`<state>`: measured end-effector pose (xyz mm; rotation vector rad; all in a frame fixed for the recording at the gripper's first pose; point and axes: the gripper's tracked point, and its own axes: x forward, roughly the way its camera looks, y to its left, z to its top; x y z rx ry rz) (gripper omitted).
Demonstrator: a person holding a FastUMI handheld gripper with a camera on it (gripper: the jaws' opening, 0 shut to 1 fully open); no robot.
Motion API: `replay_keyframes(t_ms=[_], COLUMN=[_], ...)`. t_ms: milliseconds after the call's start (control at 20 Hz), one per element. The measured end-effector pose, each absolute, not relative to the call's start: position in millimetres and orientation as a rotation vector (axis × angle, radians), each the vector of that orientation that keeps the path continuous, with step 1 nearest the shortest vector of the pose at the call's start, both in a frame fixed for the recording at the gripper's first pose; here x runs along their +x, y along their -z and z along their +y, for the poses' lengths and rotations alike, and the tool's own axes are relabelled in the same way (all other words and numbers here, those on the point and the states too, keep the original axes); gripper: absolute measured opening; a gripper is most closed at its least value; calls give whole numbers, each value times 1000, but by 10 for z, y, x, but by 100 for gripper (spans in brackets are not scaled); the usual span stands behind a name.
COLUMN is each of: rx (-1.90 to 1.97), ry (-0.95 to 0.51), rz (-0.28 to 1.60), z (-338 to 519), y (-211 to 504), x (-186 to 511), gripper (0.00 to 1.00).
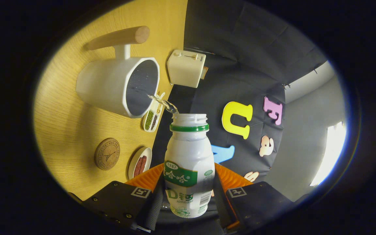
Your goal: Take the bottle from table, then pour the juice into the cup, finally place the bottle on the coaster
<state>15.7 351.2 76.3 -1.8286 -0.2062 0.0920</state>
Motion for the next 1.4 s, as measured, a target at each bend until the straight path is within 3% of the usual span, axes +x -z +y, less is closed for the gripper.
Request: replay_keyframes(t_ms=[1400], rx=[-1970], ry=[-76], rz=[-214], z=[3533], y=[-742], x=[156], gripper=[71])
